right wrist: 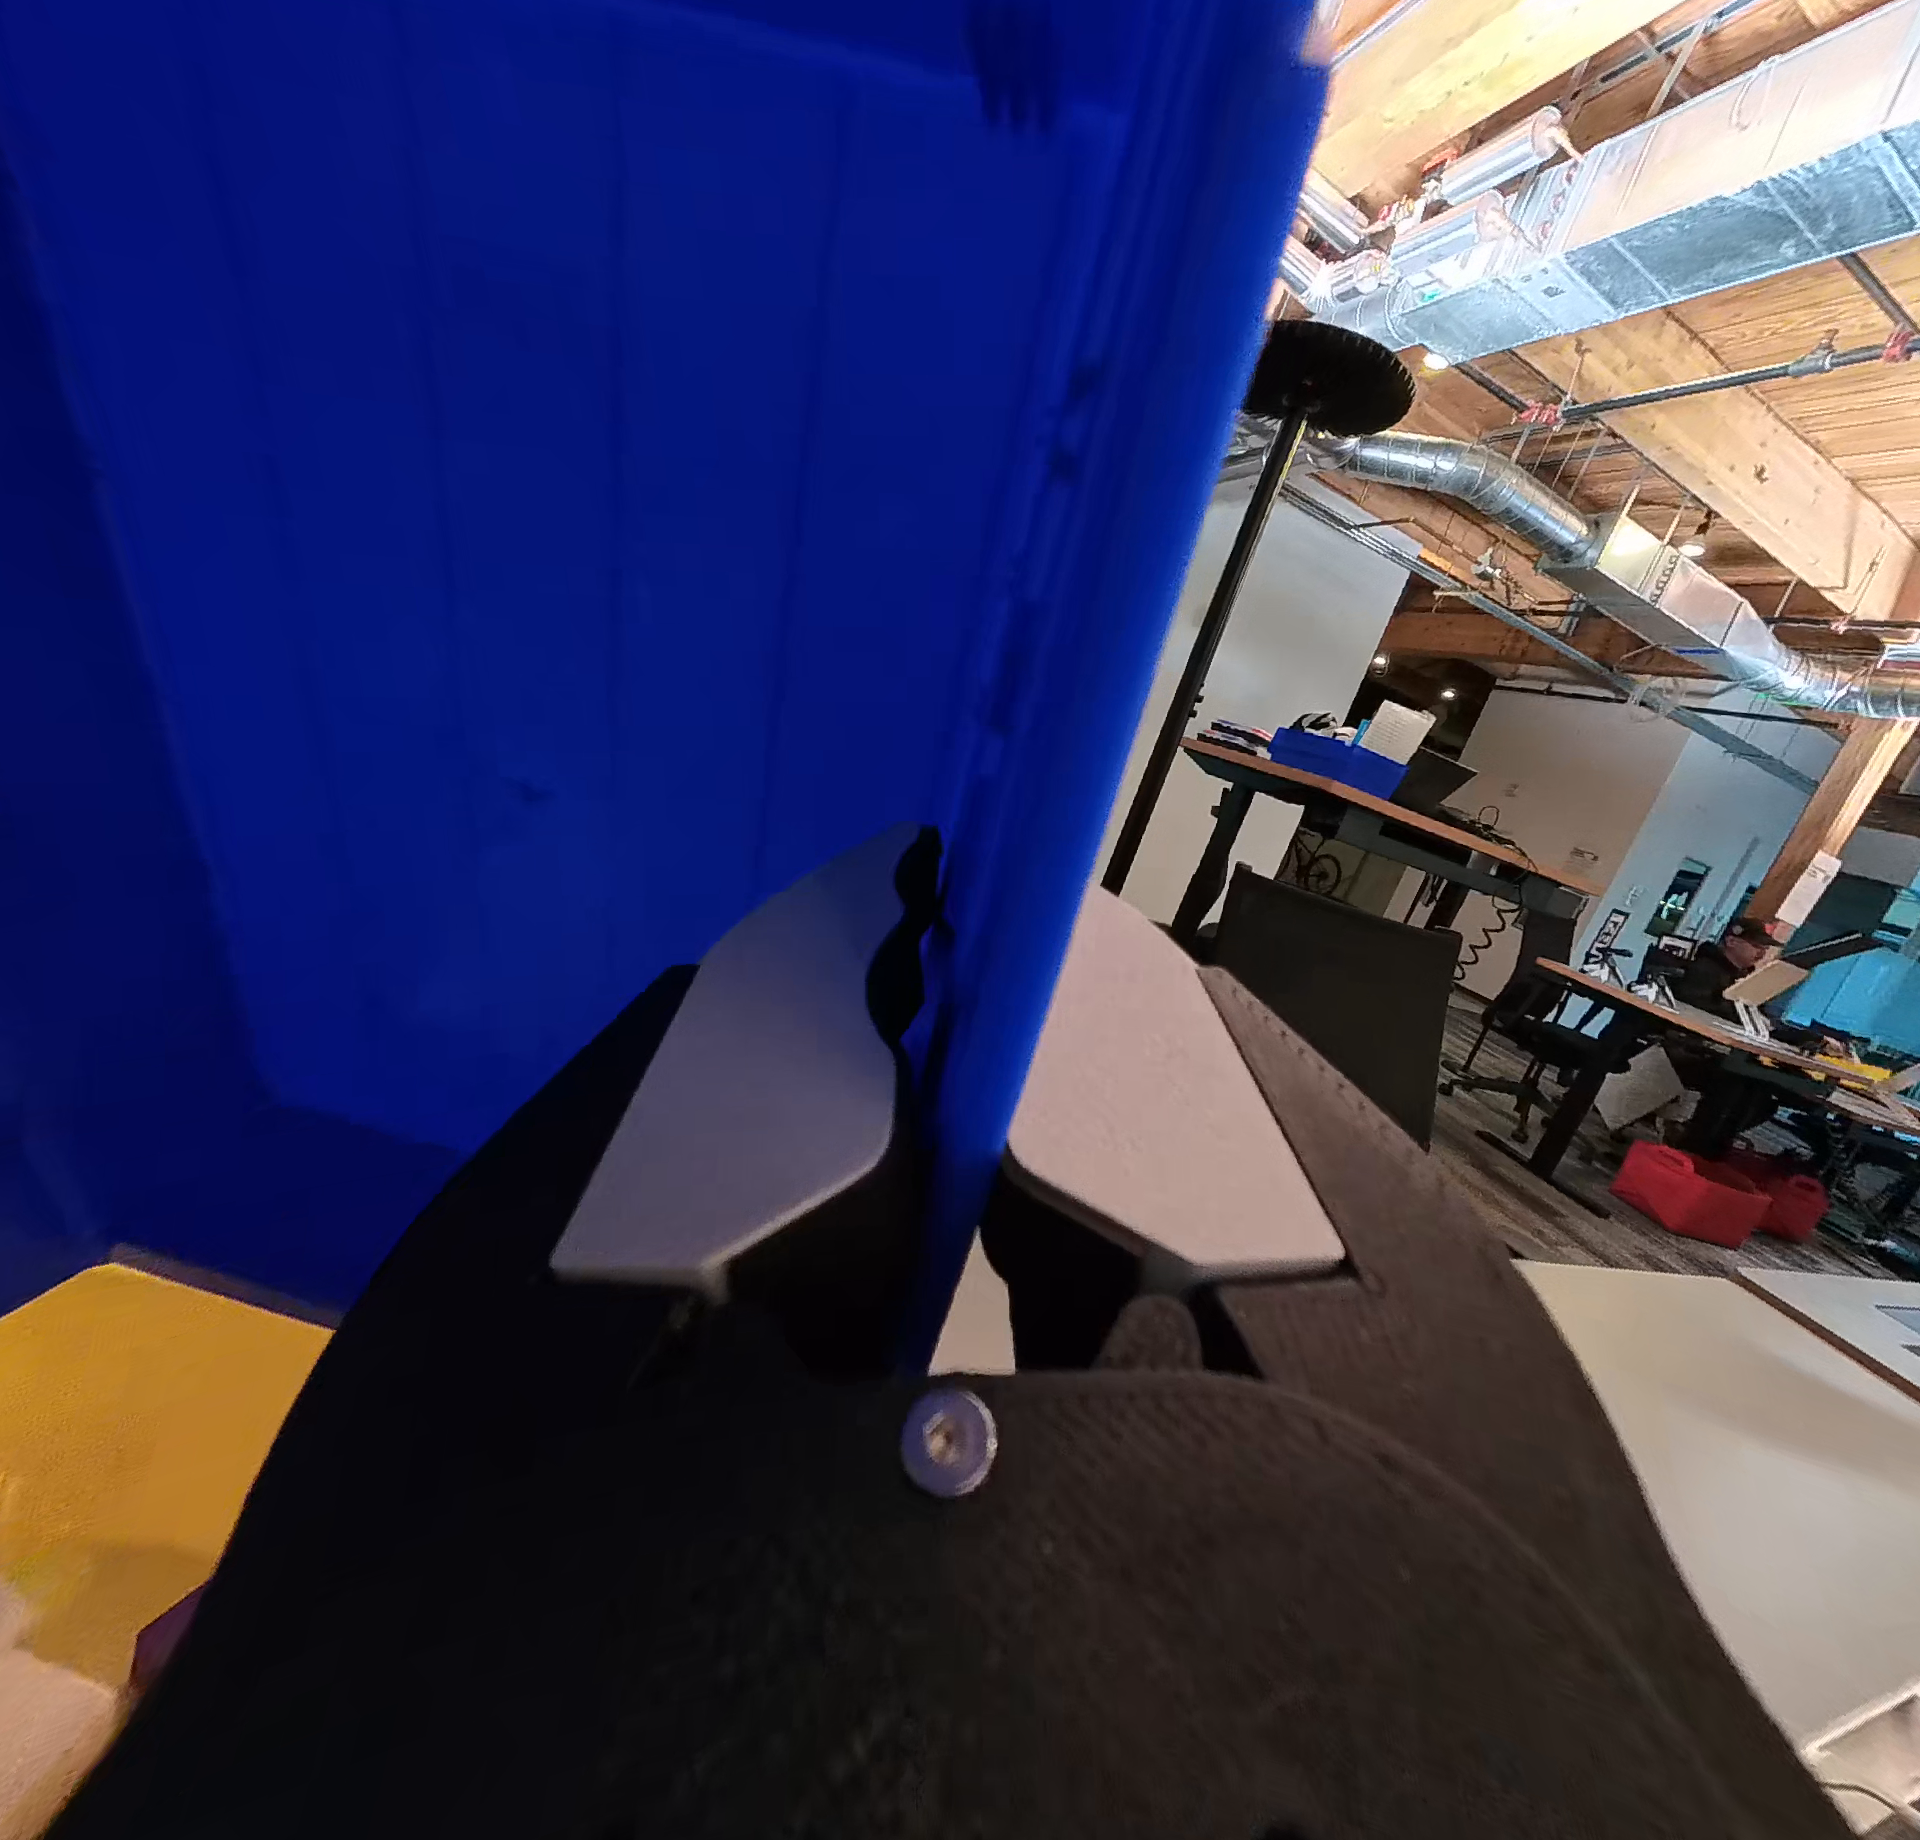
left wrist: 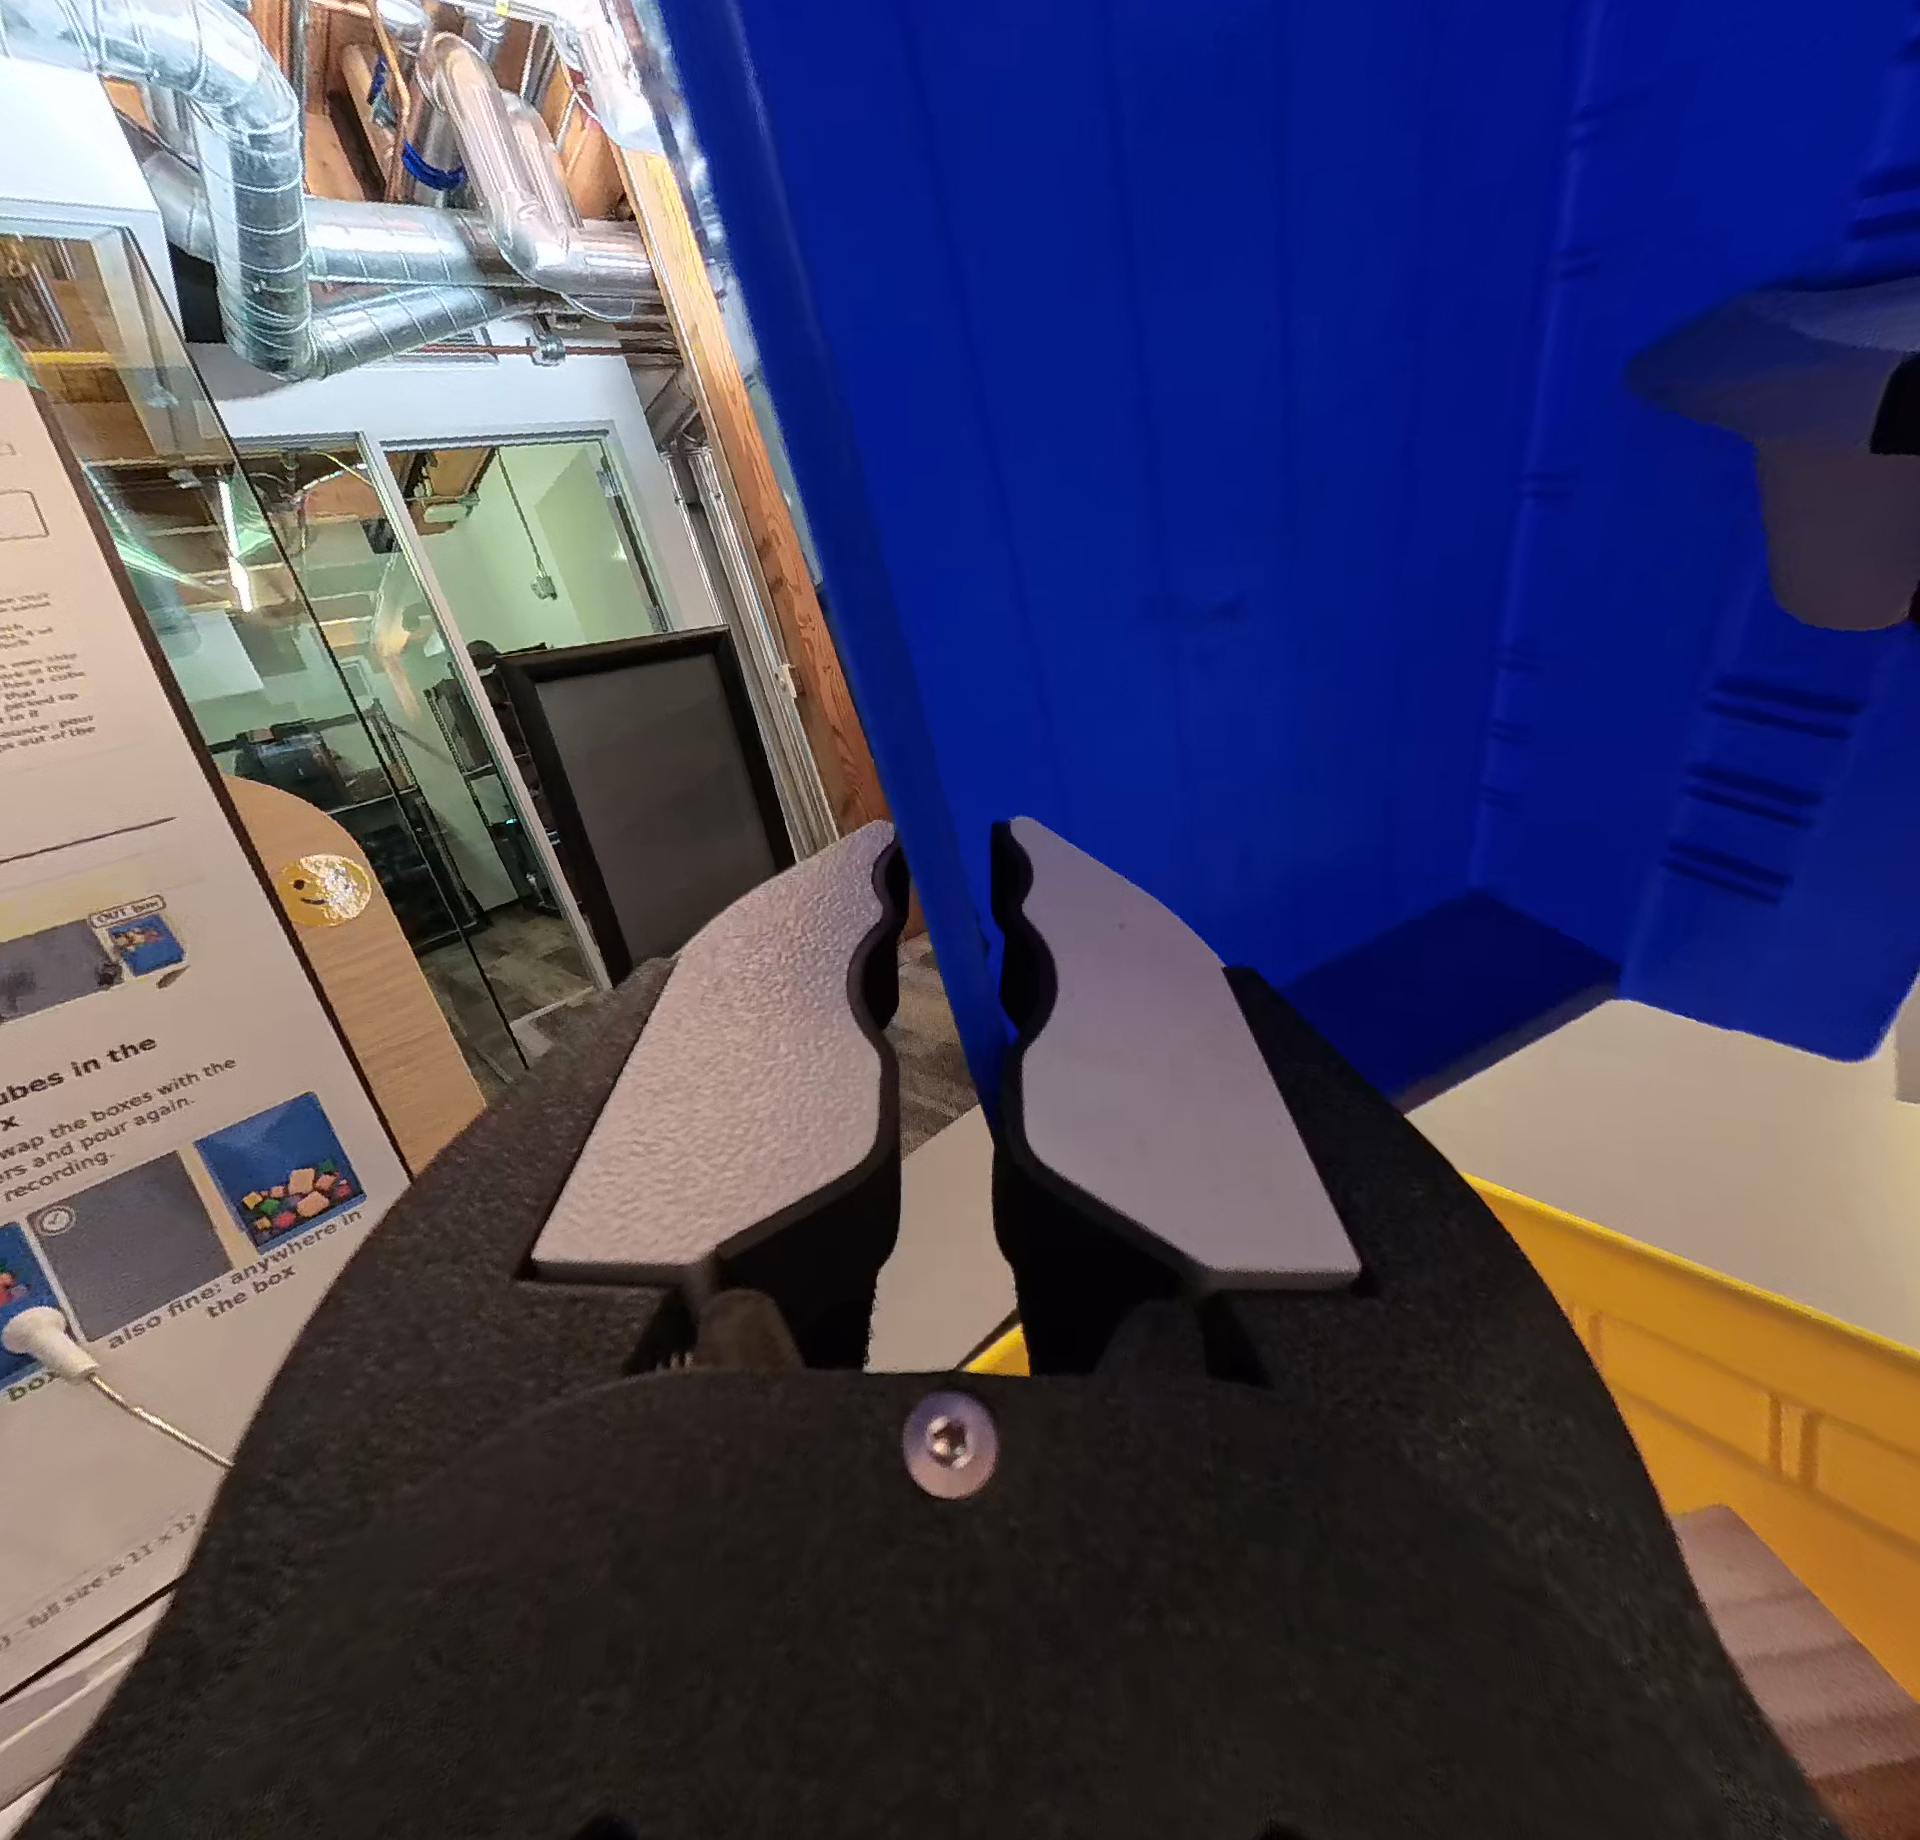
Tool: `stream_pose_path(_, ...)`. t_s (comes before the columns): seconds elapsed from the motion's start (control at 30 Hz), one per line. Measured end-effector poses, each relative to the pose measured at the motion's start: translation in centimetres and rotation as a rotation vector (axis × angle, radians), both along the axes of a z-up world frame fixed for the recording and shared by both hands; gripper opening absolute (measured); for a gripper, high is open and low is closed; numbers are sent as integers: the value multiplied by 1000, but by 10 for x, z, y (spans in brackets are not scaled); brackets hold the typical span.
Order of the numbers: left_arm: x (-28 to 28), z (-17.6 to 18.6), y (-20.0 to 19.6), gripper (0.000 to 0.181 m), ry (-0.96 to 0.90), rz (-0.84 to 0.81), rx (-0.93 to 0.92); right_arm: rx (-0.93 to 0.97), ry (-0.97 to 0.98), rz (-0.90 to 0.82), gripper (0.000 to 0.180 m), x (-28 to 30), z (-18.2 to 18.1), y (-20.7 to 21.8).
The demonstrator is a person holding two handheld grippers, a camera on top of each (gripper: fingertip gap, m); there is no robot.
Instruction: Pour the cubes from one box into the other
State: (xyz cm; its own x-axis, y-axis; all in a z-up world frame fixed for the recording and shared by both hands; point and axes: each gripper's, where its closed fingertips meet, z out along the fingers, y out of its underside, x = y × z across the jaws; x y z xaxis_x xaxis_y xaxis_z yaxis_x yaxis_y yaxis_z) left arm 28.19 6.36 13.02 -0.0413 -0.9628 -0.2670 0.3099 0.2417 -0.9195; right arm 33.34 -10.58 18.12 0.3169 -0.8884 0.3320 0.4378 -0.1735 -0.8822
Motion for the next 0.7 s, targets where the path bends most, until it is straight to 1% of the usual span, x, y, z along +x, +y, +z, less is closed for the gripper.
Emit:
stream_pose_path(0.03,0,0,0,15,8,1,1,-1,9,0,6,1,-1,0)
stream_pose_path(0.13,0,3,-4,15,53,-9,-24,-17,51,-1,14,5,-5,-2)
stream_pose_path(0.23,-3,9,-13,15,124,-34,-73,-13,121,10,15,7,-7,-10)
stream_pose_path(0.27,-2,7,-20,16,170,-39,-65,-16,150,-9,14,9,-8,-16)
stream_pose_path(0.3,0,3,-27,17,219,-47,-53,-10,190,-22,5,10,-9,-23)
stream_pose_path(0.37,0,-5,-48,20,300,-90,-33,-25,266,-47,5,10,-11,-42)
stream_pose_path(0.43,-2,-11,-70,22,363,-152,-72,-39,346,-83,5,6,-11,-63)
stream_pose_path(0.53,-6,-15,-96,31,435,-252,-169,-184,531,-107,5,11,-12,-80)
stream_pose_path(0.63,-15,-16,-131,56,512,-442,-219,-306,713,-80,7,28,-6,-94)
stream_pose_path(0.67,-23,-17,-142,59,565,-526,-227,-343,784,-69,7,34,-8,-100)
stream_pose_path(0.7,-32,-20,-146,47,625,-584,-236,-387,871,-67,7,41,-15,-107)
